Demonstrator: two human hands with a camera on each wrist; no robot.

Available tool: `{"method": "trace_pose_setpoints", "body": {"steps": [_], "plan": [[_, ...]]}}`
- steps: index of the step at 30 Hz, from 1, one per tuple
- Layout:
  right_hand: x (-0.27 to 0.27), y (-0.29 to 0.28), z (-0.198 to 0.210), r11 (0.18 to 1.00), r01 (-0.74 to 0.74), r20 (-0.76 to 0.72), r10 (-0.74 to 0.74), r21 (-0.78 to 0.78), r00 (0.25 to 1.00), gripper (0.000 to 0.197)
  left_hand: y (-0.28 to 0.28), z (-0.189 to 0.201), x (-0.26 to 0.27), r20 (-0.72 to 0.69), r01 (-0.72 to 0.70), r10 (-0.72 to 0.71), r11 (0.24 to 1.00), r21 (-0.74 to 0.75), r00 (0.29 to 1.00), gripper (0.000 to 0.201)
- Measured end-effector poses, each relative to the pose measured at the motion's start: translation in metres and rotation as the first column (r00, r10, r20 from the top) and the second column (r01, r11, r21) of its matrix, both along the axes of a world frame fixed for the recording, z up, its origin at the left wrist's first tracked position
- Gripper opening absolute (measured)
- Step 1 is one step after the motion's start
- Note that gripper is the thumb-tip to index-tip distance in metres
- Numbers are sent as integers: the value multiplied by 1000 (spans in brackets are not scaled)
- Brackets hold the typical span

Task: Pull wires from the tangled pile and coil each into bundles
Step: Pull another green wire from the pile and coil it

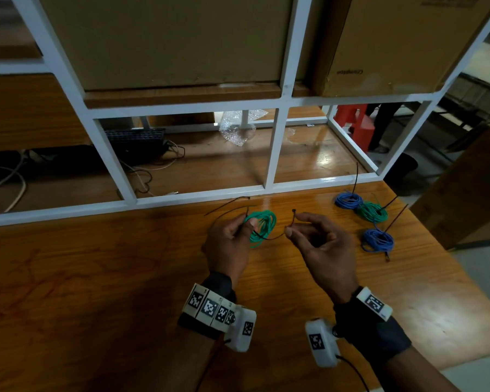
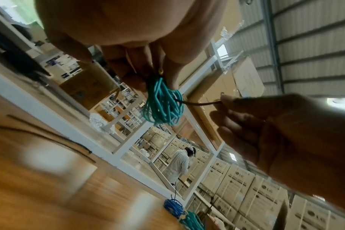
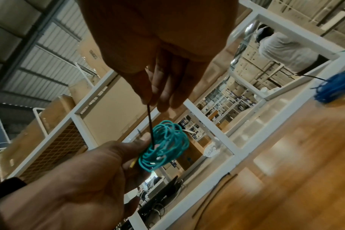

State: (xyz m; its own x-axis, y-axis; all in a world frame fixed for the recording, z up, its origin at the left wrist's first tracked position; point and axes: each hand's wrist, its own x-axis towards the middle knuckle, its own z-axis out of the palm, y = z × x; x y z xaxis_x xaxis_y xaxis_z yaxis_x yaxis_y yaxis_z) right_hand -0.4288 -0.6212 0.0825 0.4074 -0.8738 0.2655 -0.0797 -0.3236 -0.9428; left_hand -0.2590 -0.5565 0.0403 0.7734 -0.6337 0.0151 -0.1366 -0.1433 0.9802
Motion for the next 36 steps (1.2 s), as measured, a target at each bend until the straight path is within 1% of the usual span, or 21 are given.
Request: {"method": "trace_pose_setpoints", "body": {"steps": [2, 4, 6, 9, 13, 19, 21, 23, 24, 27, 30, 32, 36], "plan": [[5, 0, 5, 998, -4, -51, 1, -68, 999, 28, 2, 4, -3, 137, 41, -52, 996, 85, 989, 39], [9, -2, 7, 987, -32, -146, 10, -155, 989, 25, 3, 8, -6, 224, 68, -100, 987, 149, 969, 41], [12, -5, 6, 977, -53, -232, 4, -205, 973, 23, 4, 15, -9, 250, 92, -134, 981, 173, 959, 39], [16, -4, 6, 972, -55, -277, -10, -228, 961, 23, 7, 22, -11, 270, 108, -153, 979, 174, 951, 48], [15, 0, 8, 975, -89, -264, 33, -203, 964, 23, 9, 25, -9, 277, 115, -162, 977, 180, 947, 49], [17, 0, 7, 975, -82, -255, 27, -209, 967, 23, 11, 23, -8, 319, 106, -164, 976, 192, 933, 50], [18, 0, 6, 971, -100, -278, 37, -218, 960, 23, 12, 29, -9, 353, 112, -185, 970, 217, 917, 40], [18, -1, 5, 969, -113, -302, 43, -221, 952, 22, 14, 34, -10, 417, 100, -206, 960, 262, 885, 28], [18, -1, 4, 969, -114, -305, 43, -221, 951, 22, 15, 36, -10, 443, 89, -206, 959, 270, 873, 26], [16, -2, 3, 973, -91, -284, 28, -214, 958, 23, 15, 37, -11, 451, 80, -198, 961, 266, 870, 27], [13, -1, 5, 976, -62, -227, 13, -207, 974, 24, 15, 38, -9, 450, 74, -200, 957, 282, 871, 27], [12, 0, 5, 973, -56, -211, 8, -225, 977, 24, 15, 41, -9, 459, 80, -198, 961, 264, 866, 26], [14, 3, 4, 958, -93, -249, 24, -272, 968, 22, 17, 46, -14, 468, 119, -232, 959, 258, 852, 25]]}}
